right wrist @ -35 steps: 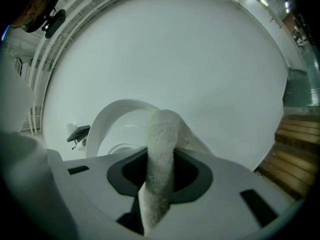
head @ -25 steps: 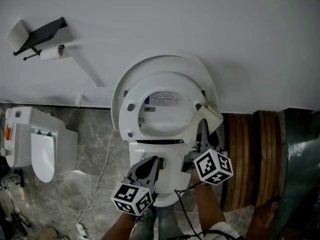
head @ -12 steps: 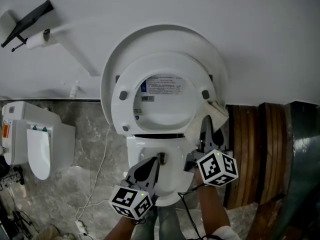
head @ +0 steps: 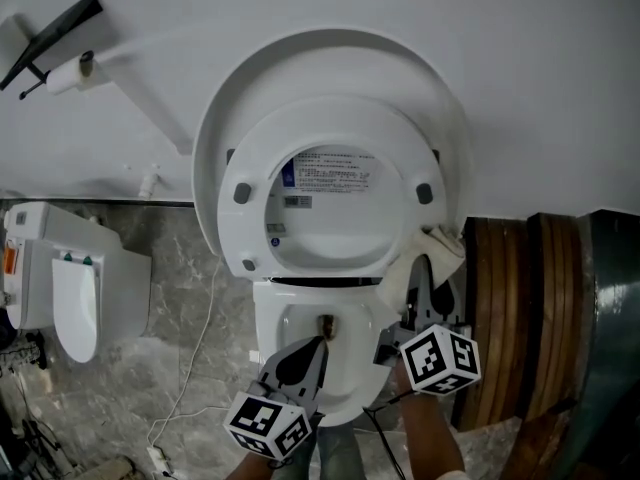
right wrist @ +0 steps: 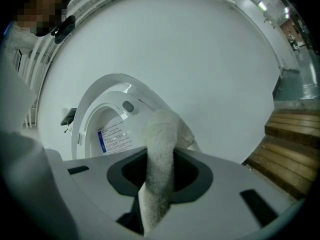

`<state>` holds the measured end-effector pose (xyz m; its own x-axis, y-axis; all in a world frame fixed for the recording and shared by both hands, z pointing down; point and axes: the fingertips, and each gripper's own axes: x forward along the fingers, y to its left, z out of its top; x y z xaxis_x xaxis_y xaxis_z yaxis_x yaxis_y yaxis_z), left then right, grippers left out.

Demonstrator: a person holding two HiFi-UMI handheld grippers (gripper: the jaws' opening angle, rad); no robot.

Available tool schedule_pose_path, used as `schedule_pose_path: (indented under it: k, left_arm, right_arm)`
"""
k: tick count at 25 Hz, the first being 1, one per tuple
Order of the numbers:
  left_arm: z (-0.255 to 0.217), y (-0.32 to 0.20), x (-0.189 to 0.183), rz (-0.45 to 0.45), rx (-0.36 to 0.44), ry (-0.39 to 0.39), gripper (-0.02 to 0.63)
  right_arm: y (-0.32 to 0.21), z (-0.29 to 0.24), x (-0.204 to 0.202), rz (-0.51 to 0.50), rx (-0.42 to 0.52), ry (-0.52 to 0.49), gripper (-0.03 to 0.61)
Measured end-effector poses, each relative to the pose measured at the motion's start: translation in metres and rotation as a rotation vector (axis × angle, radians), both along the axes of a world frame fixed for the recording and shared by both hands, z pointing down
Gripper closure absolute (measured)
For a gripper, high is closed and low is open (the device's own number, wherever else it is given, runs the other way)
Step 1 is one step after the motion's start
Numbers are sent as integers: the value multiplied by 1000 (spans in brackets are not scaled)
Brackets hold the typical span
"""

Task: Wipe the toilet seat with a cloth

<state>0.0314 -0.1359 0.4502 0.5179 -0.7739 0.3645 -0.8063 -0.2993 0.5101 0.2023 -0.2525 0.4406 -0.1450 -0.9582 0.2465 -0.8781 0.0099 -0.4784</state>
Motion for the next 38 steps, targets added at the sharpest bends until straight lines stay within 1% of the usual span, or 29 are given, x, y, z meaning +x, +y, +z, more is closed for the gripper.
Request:
schedule_pose_path:
  k: [4,7,10,18,25,38]
  left_arm:
    - [15,3,1,-7,-13,4,618]
    - [21,4,1,-19,-14,4,618]
    - [25,5,0,-27,-19,3,618]
    - [40,15,-2,-31,-35,2,618]
    - [51,26,-6,-31,-52,2,618]
    - [63,29,-20,-39,-63,2,618]
  right_arm:
    - [3,9,3,-4,13,5,479]
    - [4,13,3,-9,40,1,479]
    - [7,17,4,-2,72,-25,479]
    - [22,35,3,16,86,-76,479]
    - [33,53,5,44,73,-87,479]
    - [40,86,8,84,37,-73,477]
